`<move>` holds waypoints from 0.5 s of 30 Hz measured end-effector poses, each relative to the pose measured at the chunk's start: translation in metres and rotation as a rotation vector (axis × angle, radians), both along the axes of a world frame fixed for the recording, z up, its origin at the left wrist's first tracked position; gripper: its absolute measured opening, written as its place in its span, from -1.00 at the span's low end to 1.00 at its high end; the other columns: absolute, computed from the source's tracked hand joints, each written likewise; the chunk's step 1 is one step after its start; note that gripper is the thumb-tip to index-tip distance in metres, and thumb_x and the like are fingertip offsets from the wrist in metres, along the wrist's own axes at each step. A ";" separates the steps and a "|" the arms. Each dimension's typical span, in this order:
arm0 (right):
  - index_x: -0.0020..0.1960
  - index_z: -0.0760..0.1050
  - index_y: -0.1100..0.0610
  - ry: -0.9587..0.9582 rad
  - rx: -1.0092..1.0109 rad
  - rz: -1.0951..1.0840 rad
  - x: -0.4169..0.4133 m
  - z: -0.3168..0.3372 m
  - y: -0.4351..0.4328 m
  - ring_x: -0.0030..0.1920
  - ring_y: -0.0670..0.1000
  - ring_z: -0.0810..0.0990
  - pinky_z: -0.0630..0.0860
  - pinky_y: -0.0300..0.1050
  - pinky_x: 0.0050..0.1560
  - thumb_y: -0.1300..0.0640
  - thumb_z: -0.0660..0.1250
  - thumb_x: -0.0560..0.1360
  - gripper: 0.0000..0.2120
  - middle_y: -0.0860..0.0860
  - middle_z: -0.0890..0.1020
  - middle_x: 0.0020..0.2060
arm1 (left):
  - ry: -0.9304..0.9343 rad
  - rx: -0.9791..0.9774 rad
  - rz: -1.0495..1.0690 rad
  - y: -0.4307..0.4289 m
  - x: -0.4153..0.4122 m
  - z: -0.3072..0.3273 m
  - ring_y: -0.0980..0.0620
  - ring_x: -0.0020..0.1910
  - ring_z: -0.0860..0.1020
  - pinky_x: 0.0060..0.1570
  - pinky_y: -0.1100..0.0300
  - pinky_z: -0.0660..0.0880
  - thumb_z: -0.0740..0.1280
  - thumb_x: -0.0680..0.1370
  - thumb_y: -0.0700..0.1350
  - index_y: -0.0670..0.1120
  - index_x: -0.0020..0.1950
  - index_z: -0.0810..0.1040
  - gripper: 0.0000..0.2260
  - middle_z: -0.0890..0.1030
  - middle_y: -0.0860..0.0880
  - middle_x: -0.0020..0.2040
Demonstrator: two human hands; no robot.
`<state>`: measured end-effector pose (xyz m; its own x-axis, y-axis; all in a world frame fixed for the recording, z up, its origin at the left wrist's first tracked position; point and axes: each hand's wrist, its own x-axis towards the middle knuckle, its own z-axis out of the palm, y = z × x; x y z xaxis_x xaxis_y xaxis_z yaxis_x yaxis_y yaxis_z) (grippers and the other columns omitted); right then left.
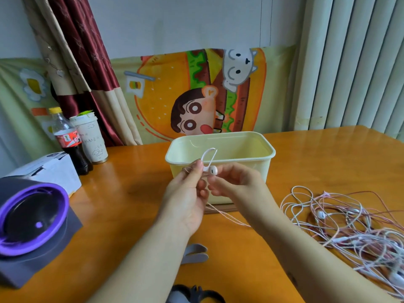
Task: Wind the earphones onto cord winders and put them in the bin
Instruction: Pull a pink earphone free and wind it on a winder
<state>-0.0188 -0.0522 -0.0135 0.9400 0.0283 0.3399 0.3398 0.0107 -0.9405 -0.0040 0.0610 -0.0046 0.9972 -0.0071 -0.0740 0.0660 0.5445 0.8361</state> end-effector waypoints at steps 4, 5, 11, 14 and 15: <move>-0.11 0.60 0.16 0.087 0.143 -0.015 0.005 0.003 -0.007 -0.28 -0.08 0.61 0.58 -0.20 -0.11 0.26 0.39 0.49 -0.96 0.02 0.68 -0.30 | -0.043 0.013 0.017 -0.014 0.006 -0.001 0.18 -0.40 0.39 -0.46 0.39 0.40 0.31 0.58 -0.13 -0.09 0.09 0.62 -0.85 0.56 -0.01 -0.22; -0.08 0.59 0.17 0.075 0.116 -0.031 0.006 0.002 -0.009 -0.26 -0.07 0.62 0.59 -0.19 -0.11 0.26 0.40 0.48 -0.96 0.04 0.68 -0.28 | -0.050 0.009 0.011 -0.017 0.007 -0.003 0.18 -0.39 0.42 -0.46 0.39 0.41 0.30 0.58 -0.13 -0.09 0.14 0.62 -0.83 0.58 -0.01 -0.22; 0.05 0.50 0.15 0.101 -0.016 0.050 0.002 0.007 -0.019 -0.20 -0.05 0.67 0.60 -0.16 -0.09 0.26 0.44 0.43 -0.78 0.04 0.70 -0.20 | -0.050 0.020 0.021 -0.017 0.011 -0.012 0.18 -0.41 0.46 -0.48 0.38 0.39 0.31 0.58 -0.10 -0.09 0.14 0.61 -0.81 0.62 -0.02 -0.26; -0.05 0.56 0.19 0.113 0.013 0.035 0.003 0.006 -0.020 -0.23 -0.08 0.64 0.61 -0.18 -0.06 0.24 0.41 0.46 -0.92 0.03 0.68 -0.27 | -0.061 0.032 0.038 -0.018 0.010 -0.014 0.17 -0.36 0.47 -0.45 0.38 0.40 0.32 0.56 -0.11 -0.09 0.14 0.62 -0.81 0.60 -0.09 -0.12; -0.07 0.57 0.21 0.139 0.051 0.047 0.004 0.005 -0.020 -0.24 -0.09 0.64 0.61 -0.19 -0.06 0.26 0.40 0.46 -0.95 0.03 0.68 -0.28 | -0.067 0.032 0.043 -0.019 0.010 -0.014 0.16 -0.34 0.47 -0.44 0.39 0.41 0.32 0.56 -0.11 -0.09 0.15 0.62 -0.80 0.59 -0.11 -0.07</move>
